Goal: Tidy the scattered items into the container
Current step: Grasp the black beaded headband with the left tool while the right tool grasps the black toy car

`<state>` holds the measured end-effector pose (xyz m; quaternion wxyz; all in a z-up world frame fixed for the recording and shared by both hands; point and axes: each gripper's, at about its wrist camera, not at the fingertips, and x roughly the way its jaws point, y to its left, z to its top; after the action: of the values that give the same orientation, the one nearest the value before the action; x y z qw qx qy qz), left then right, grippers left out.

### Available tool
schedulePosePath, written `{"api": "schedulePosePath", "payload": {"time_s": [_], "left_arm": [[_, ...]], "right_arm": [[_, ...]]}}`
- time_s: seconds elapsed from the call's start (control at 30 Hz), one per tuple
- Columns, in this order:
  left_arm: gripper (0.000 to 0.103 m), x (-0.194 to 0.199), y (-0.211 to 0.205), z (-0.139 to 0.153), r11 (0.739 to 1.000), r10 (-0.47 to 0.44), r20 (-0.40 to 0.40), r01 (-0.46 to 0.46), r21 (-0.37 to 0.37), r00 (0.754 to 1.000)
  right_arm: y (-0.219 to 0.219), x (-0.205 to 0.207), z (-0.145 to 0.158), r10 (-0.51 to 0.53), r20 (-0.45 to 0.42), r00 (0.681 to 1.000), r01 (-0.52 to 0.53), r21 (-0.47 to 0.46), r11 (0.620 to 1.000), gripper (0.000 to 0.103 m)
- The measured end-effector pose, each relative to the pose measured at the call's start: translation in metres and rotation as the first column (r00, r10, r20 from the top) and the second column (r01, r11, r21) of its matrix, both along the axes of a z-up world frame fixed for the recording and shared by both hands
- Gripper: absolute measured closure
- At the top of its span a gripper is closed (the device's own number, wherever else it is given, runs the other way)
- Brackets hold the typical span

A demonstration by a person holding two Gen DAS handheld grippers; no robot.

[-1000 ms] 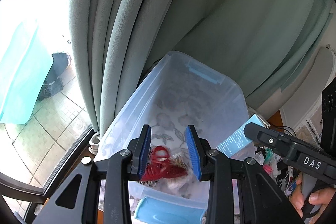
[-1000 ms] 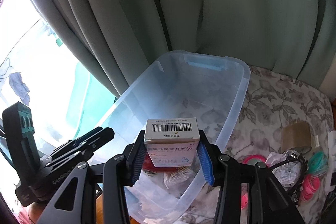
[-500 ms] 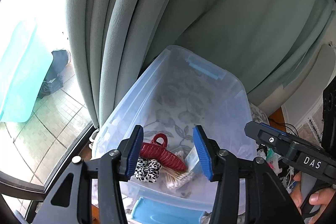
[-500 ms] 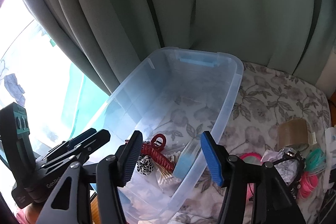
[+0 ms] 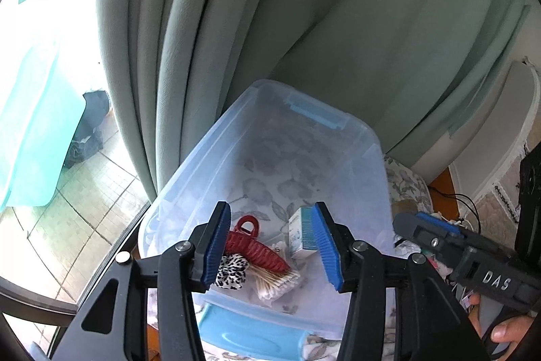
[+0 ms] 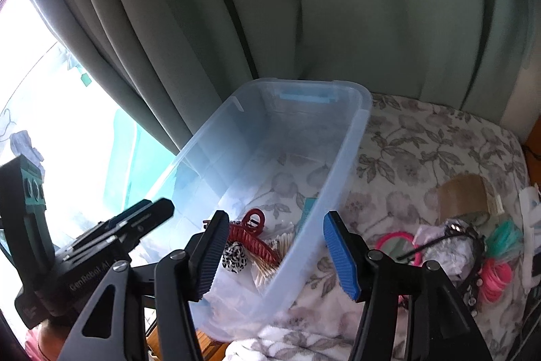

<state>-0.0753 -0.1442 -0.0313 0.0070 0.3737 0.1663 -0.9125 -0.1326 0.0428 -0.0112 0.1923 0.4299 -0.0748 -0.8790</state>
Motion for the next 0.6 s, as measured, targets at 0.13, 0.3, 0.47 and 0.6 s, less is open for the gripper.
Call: {"api": "schedulePosePath", "payload": {"time_s": [0.13, 0.3, 0.47, 0.6], "left_arm": [[0.052, 0.007, 0.019, 0.015, 0.999, -0.041, -0.023, 0.041, -0.012, 0.999], [0.052, 0.02, 0.048, 0.038, 0.995, -0.1, -0.091, 0.1, -0.011, 0.991], [0.052, 0.028, 0.088, 0.052, 0.98, -0.2, -0.105, 0.199, -0.023, 0.974], [0.052, 0.031, 0.119, 0.054, 0.962, -0.272, -0.087, 0.27, -0.036, 0.958]], "right_arm": [[0.023, 0.014, 0.003, -0.037, -0.006, 0.999, 0.037, -0.03, 0.999, 0.041], [0.06, 0.034, 0.01, -0.106, -0.02, 0.994, 0.104, -0.075, 0.992, 0.04], [0.104, 0.055, 0.016, -0.192, -0.028, 0.981, 0.188, -0.118, 0.975, 0.039], [0.141, 0.076, 0.003, -0.273, -0.007, 0.962, 0.27, -0.127, 0.954, 0.037]]}}
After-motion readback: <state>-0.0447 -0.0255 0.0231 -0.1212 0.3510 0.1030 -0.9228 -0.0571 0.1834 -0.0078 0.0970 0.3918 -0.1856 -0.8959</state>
